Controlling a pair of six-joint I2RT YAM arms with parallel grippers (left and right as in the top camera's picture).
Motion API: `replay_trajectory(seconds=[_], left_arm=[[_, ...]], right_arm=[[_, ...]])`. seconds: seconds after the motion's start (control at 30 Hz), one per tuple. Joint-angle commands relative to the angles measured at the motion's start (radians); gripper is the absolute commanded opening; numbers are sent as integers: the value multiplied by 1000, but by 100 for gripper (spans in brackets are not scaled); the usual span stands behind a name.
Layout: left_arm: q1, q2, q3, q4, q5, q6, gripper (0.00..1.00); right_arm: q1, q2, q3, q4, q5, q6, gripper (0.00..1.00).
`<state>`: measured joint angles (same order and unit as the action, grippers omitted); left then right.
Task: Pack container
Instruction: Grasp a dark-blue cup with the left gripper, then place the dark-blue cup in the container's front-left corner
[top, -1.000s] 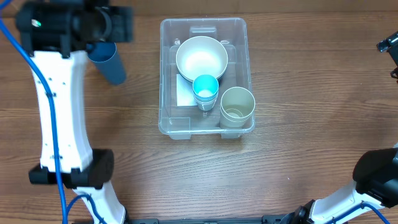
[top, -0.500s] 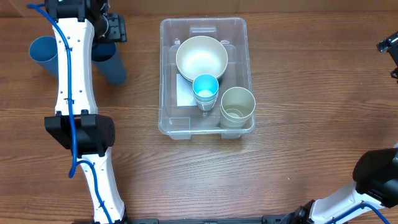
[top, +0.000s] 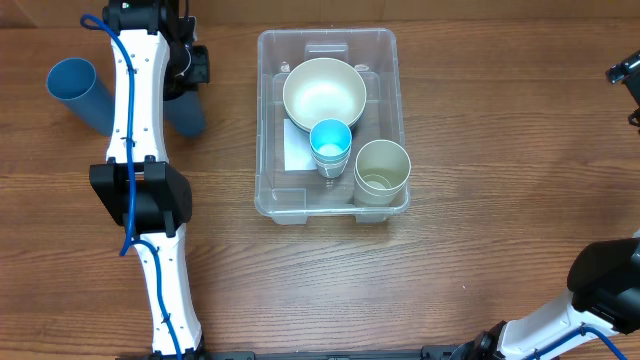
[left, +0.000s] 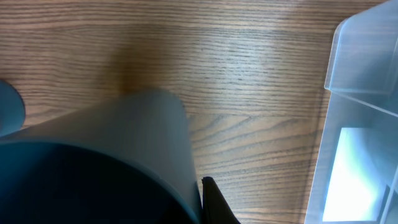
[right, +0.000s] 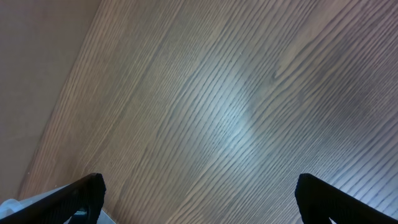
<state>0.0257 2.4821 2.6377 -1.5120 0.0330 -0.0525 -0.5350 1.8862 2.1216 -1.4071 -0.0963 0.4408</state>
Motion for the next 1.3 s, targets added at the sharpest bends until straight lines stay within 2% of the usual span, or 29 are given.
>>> replay_trajectory(seconds=[0.0, 0.13, 0.27, 0.47, 0.6, 0.67, 0.87, 1.1, 1.27], left_arm=[[-12, -19, 15, -42, 46, -8, 4], [-33, -143, 16, -48, 46, -15, 4], [-93, -368, 16, -95, 47, -14, 4], [-346, -574, 11, -177, 71, 40, 4], [-512, -590, -4, -178, 48, 42, 4], [-560, -590, -81, -178, 11, 24, 4], [-588, -590, -355, -178, 12, -8, 4], [-652, -590, -556, -174, 16, -8, 4], [-665, -590, -727, -79, 3, -23, 4]], right_arm=[[1, -4, 23, 6, 5, 2, 100], [1, -4, 23, 6, 5, 2, 100], [1, -4, 23, 6, 5, 2, 100], [1, -4, 23, 6, 5, 2, 100], [1, -4, 23, 6, 5, 2, 100], [1, -4, 23, 6, 5, 2, 100], [1, -4, 23, 6, 5, 2, 100], [1, -4, 23, 6, 5, 2, 100], [1, -4, 23, 6, 5, 2, 100]])
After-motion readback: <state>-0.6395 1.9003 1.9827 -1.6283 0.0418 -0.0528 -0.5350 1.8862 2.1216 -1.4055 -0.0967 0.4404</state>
